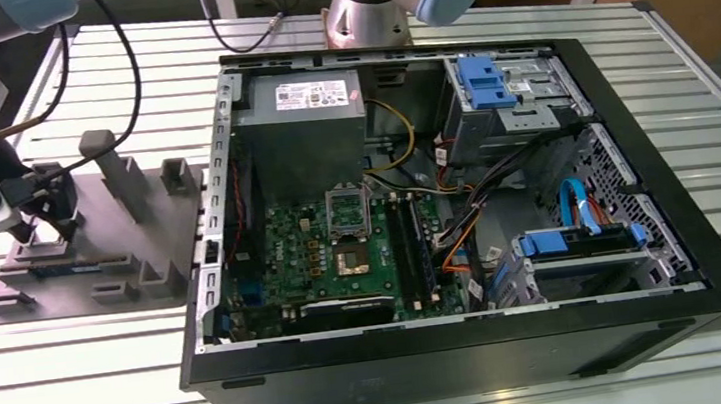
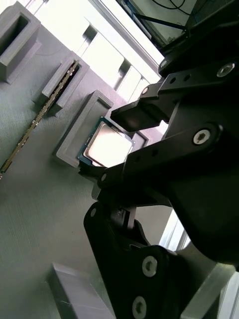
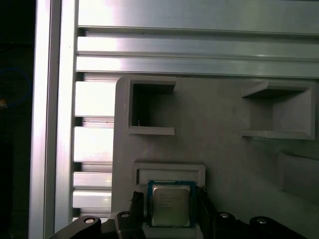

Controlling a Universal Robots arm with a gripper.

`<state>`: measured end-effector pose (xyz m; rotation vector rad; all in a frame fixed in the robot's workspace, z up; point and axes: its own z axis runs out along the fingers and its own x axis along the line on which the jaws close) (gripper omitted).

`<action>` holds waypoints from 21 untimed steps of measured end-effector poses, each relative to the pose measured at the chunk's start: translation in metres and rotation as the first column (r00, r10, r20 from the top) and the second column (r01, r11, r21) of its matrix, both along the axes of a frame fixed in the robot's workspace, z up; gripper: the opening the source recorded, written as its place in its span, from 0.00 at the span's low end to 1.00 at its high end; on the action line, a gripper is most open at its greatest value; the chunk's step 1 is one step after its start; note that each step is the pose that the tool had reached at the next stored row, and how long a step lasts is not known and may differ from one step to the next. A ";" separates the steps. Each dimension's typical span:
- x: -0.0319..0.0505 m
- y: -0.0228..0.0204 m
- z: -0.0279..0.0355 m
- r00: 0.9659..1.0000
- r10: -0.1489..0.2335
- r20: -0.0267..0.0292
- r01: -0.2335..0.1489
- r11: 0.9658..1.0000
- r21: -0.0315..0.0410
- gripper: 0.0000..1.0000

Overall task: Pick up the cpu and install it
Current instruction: 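Pick up the cpu and move it towards the insertion slot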

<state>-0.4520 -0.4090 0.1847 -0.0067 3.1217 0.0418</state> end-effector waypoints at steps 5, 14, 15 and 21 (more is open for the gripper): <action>0.0000 0.0000 0.0002 1.000 0.000 0.000 0.000 1.000 0.000 0.53; -0.0001 0.0000 0.0028 1.000 0.000 0.000 0.000 1.000 0.000 0.47; -0.0001 0.0000 0.0045 1.000 0.000 -0.001 0.000 1.000 0.000 0.47; 0.0000 0.0000 0.0141 1.000 0.000 0.000 0.000 1.000 0.000 0.47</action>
